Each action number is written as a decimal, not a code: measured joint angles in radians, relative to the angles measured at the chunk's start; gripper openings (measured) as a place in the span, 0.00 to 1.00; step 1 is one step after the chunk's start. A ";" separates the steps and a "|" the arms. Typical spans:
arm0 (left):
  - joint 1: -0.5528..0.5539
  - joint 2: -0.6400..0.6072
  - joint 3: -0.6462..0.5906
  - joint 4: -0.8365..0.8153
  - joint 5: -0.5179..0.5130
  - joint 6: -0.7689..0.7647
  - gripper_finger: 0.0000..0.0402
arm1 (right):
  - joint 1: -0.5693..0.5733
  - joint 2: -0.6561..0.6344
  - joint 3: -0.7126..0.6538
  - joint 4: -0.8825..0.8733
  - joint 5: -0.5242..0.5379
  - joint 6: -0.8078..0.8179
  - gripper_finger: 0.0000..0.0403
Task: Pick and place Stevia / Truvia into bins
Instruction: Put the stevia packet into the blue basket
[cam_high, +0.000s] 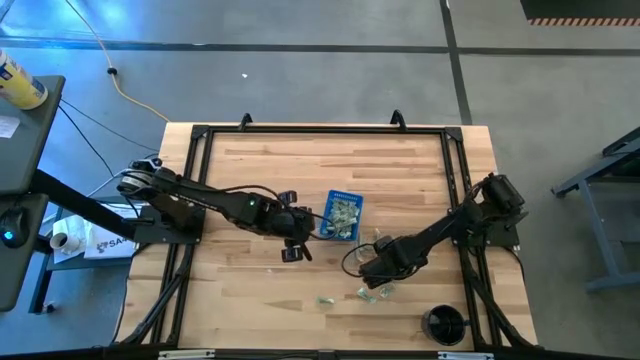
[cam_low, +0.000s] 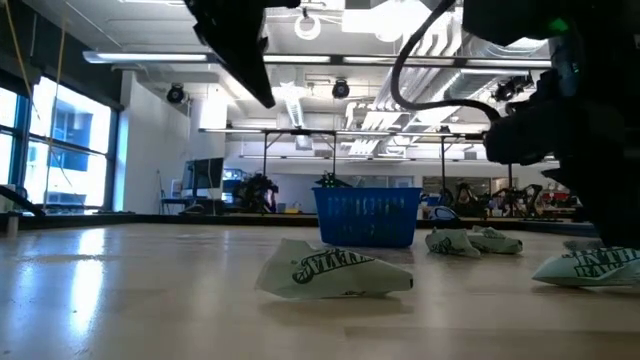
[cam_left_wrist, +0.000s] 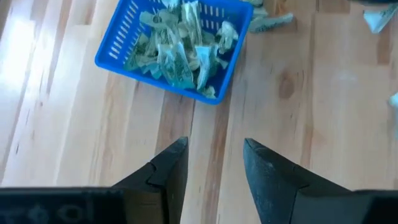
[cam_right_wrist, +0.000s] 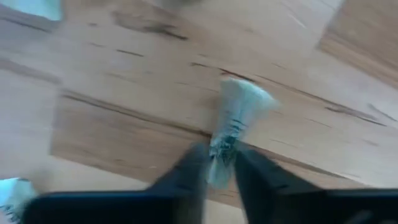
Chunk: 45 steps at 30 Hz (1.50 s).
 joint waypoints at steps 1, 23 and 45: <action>0.000 0.000 0.000 -0.015 0.000 0.000 0.46 | -0.003 -0.007 -0.002 0.004 0.008 -0.011 0.10; -0.179 -0.008 -0.143 0.109 0.215 -0.195 0.43 | -0.391 -0.251 0.154 0.231 0.184 -0.708 0.39; -0.316 0.295 -0.210 0.860 0.118 -0.080 0.64 | 0.114 -0.353 0.154 -0.287 0.468 -0.237 0.71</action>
